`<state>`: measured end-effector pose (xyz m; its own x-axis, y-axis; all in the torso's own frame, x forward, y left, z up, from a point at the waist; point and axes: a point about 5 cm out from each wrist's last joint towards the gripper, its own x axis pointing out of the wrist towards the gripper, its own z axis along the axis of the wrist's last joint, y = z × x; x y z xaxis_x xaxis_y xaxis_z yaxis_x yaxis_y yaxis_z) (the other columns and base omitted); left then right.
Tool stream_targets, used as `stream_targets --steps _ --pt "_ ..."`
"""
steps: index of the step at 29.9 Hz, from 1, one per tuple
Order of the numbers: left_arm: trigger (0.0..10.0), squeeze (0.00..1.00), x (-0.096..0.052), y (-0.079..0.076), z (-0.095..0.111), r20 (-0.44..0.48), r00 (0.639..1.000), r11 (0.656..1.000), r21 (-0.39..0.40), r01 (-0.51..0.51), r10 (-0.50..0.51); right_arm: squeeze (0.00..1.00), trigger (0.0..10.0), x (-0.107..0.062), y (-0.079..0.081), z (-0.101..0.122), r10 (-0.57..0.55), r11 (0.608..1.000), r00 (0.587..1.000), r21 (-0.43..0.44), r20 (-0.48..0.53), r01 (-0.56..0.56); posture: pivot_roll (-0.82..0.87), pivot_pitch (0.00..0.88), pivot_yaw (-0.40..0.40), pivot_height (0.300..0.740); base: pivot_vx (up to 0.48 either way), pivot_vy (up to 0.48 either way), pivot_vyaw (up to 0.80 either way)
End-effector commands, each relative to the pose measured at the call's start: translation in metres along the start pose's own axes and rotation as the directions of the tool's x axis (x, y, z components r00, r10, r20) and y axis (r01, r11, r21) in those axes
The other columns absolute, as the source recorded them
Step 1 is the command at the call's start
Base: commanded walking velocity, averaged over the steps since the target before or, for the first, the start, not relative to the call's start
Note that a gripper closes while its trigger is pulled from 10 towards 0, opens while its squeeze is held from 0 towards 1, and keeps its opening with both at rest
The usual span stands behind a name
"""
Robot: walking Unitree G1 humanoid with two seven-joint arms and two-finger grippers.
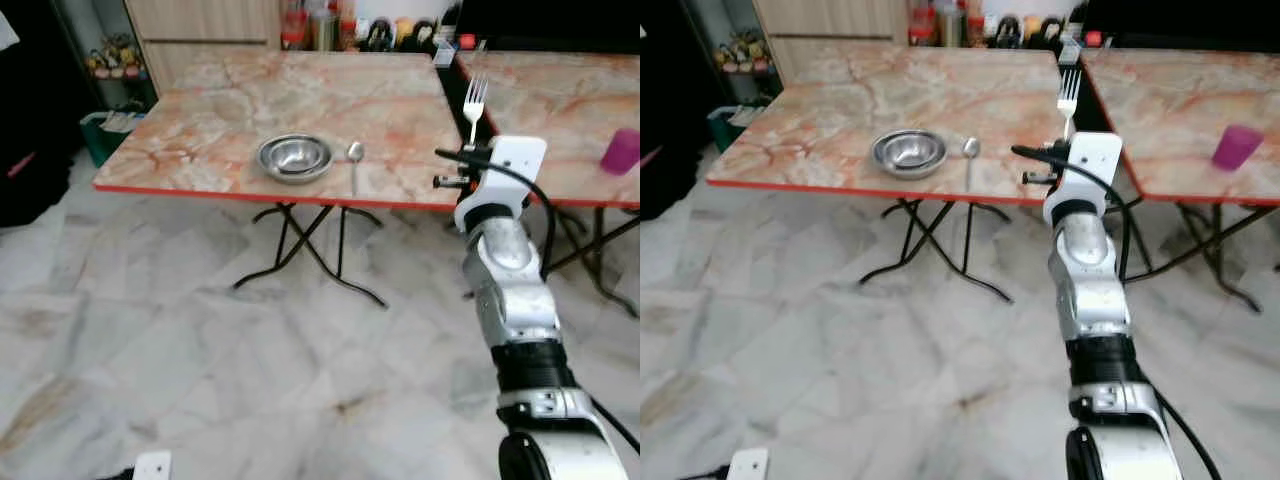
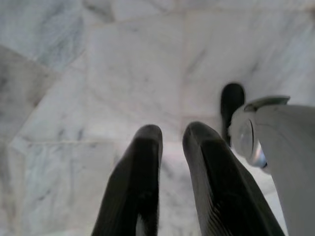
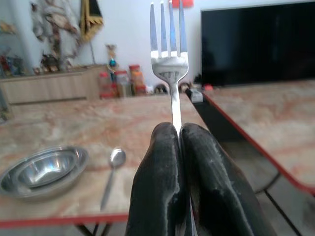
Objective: Setting the table
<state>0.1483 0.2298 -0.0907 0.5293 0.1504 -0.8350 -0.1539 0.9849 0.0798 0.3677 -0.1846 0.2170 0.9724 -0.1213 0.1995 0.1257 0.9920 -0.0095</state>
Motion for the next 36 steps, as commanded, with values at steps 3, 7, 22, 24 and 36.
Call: stream_targets --steps 3,7,22,24,36 --pt "10.0 0.00 -0.0006 0.0027 -0.0017 -0.002 1.000 1.000 -0.004 -0.007 0.007 0.00 10.0 0.0006 -0.0032 0.0004 -0.015 1.000 1.000 0.007 -0.008 0.015 0.01 0.163 0.011 0.736 0.000 0.000 0.00" --pt "10.0 0.00 -0.0005 0.0027 -0.0012 0.001 1.000 1.000 -0.013 -0.006 0.006 0.00 10.0 0.0003 -0.0023 -0.0004 -0.013 1.000 1.000 0.007 -0.012 0.013 0.01 0.167 0.012 0.736 0.000 0.000 0.00" --pt "10.0 0.00 0.0000 0.0028 0.0013 0.006 1.000 1.000 -0.004 -0.011 0.011 0.00 10.0 0.0011 -0.0008 -0.0014 -0.010 1.000 1.000 0.010 -0.020 0.011 0.02 0.172 0.012 0.736 0.017 0.000 0.00" --pt "10.0 0.00 0.0000 0.0027 0.0014 0.007 1.000 1.000 -0.005 -0.011 0.011 0.00 10.0 0.0014 -0.0010 -0.0008 -0.011 1.000 1.000 0.008 -0.019 0.011 0.02 0.171 0.011 0.736 0.000 0.000 0.00" --pt "10.0 0.00 0.0002 0.0021 0.0019 0.008 1.000 1.000 -0.004 -0.010 0.010 0.00 10.0 0.0018 -0.0038 -0.0019 -0.015 1.000 0.999 -0.005 -0.028 0.015 0.01 0.158 0.007 0.736 0.000 0.000 0.00"
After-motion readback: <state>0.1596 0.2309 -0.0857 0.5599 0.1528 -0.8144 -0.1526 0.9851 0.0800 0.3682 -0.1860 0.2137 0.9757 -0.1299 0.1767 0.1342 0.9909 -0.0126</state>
